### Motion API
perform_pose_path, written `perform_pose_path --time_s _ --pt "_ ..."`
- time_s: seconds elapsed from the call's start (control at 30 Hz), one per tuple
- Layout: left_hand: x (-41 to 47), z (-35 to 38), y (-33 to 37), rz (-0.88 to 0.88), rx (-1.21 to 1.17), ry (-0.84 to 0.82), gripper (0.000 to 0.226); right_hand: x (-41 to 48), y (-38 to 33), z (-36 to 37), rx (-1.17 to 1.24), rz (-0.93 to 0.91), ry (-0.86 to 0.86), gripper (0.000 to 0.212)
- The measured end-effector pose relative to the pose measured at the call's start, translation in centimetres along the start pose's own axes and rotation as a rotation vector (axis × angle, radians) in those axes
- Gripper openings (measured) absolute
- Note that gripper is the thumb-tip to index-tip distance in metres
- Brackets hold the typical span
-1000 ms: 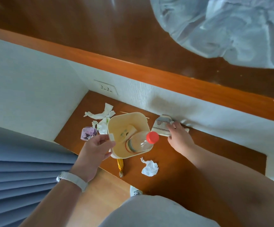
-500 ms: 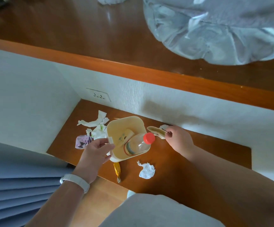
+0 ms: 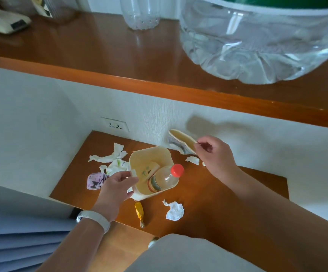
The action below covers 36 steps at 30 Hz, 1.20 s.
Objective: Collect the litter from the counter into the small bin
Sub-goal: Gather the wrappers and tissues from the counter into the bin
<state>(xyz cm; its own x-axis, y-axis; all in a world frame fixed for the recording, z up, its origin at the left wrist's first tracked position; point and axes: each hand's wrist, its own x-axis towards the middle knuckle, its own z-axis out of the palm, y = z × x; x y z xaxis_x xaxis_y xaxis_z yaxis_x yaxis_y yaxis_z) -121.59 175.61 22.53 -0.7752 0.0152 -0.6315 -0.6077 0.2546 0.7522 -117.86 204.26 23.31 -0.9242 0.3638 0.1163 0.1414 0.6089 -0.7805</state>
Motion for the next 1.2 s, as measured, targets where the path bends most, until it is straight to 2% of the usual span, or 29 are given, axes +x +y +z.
perform_pose_path --time_s 0.2,0.47,0.67,0.87,0.97,1.1,1.2 --pt "-0.5 0.6 0.7 0.03 -0.004 -0.039 0.023 0.4 -4.3 -1.2 0.159 -0.082 -0.128 0.004" --pt "-1.3 -0.2 1.5 0.052 0.043 -0.102 0.019 1.6 -5.8 0.6 -0.093 -0.27 -0.4 0.008" --pt "-1.7 -0.8 1.3 0.039 0.054 -0.132 0.021 1.8 -6.0 2.3 -0.088 -0.279 -0.518 0.011" --pt "-1.4 -1.1 0.9 0.022 0.049 -0.095 0.024 2.3 -3.4 1.9 -0.065 -0.231 -0.444 0.016" --pt "-1.1 -1.1 0.8 0.018 0.048 -0.073 0.025 2.8 -0.1 1.7 -0.1 -0.131 -0.387 0.016" --pt "-1.0 -0.7 0.6 0.021 0.06 -0.043 0.026 2.4 5.4 2.3 -0.269 -0.01 -0.389 0.016" --pt "-1.1 -0.2 0.6 0.007 0.058 -0.036 0.023 1.3 9.4 2.8 -0.343 0.124 -0.412 0.028"
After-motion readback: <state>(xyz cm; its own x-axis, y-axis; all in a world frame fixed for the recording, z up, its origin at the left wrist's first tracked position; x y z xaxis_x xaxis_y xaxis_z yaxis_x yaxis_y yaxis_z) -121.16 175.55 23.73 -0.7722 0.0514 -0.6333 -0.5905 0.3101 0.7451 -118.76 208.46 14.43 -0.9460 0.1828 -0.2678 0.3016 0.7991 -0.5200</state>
